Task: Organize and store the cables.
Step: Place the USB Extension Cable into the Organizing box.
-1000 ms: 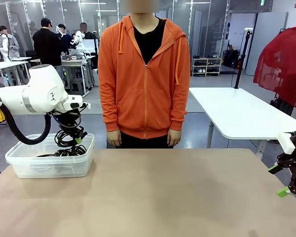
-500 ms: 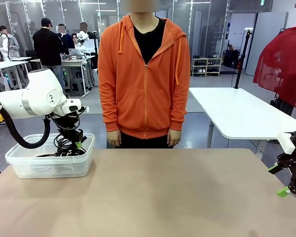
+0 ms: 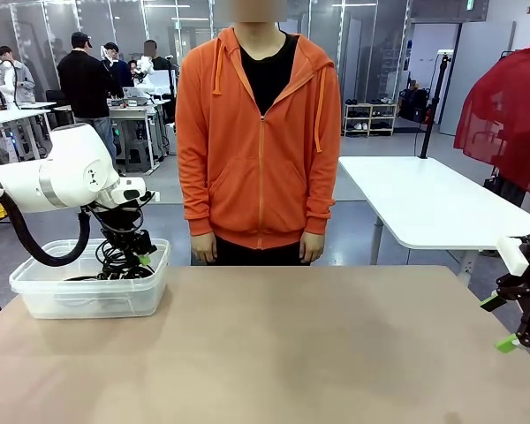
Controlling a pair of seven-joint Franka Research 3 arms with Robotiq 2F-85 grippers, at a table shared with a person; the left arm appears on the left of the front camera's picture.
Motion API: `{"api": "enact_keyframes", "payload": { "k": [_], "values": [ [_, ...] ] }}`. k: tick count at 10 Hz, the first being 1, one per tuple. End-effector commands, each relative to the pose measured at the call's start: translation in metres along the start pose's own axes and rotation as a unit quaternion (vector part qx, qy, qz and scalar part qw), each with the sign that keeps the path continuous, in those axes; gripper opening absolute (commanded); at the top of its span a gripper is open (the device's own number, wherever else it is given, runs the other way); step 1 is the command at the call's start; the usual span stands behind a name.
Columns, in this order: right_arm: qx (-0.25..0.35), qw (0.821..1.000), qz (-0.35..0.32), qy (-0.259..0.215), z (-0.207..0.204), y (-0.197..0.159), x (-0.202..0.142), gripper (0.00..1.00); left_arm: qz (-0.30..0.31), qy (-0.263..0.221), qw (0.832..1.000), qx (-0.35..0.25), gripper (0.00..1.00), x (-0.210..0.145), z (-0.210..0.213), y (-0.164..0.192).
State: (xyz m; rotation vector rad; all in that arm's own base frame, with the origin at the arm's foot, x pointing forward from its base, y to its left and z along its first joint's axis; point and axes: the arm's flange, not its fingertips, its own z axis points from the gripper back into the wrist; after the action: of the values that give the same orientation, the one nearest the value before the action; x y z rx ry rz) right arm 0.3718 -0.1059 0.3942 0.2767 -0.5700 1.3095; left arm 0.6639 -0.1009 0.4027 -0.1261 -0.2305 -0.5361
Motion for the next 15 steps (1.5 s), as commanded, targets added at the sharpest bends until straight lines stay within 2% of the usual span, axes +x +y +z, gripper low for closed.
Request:
{"api": "enact_keyframes", "payload": {
  "k": [1,3,4,6,7,8,15],
  "values": [
    [0.001,1.0,-0.009,0.003,0.002,0.001,0.002,1.0,0.002,-0.009,1.0,-0.02,0.72,-0.007,0.01,-0.002],
    [0.001,1.0,-0.009,0.003,0.002,0.001,0.002,1.0,-0.006,-0.024,1.0,-0.013,0.85,-0.005,0.037,-0.009],
    [0.001,1.0,-0.009,0.003,0.002,0.001,0.002,1.0,-0.002,-0.017,1.0,0.004,0.93,-0.004,0.048,-0.013],
    [0.001,1.0,-0.009,0.003,0.002,0.001,0.002,1.0,0.005,-0.011,1.0,-0.009,1.0,-0.006,0.06,-0.018],
    [0.001,1.0,-0.009,0.003,0.002,0.001,0.002,1.0,0.006,-0.019,1.0,-0.004,1.0,-0.009,0.065,-0.017],
    [0.001,1.0,-0.009,0.003,0.002,0.001,0.002,1.0,-0.006,-0.018,1.0,0.006,1.0,0.003,0.061,-0.015],
    [0.001,1.0,-0.009,0.003,0.002,0.001,0.002,1.0,-0.006,-0.018,1.0,0.006,1.0,0.003,0.061,-0.015]
  ]
}}
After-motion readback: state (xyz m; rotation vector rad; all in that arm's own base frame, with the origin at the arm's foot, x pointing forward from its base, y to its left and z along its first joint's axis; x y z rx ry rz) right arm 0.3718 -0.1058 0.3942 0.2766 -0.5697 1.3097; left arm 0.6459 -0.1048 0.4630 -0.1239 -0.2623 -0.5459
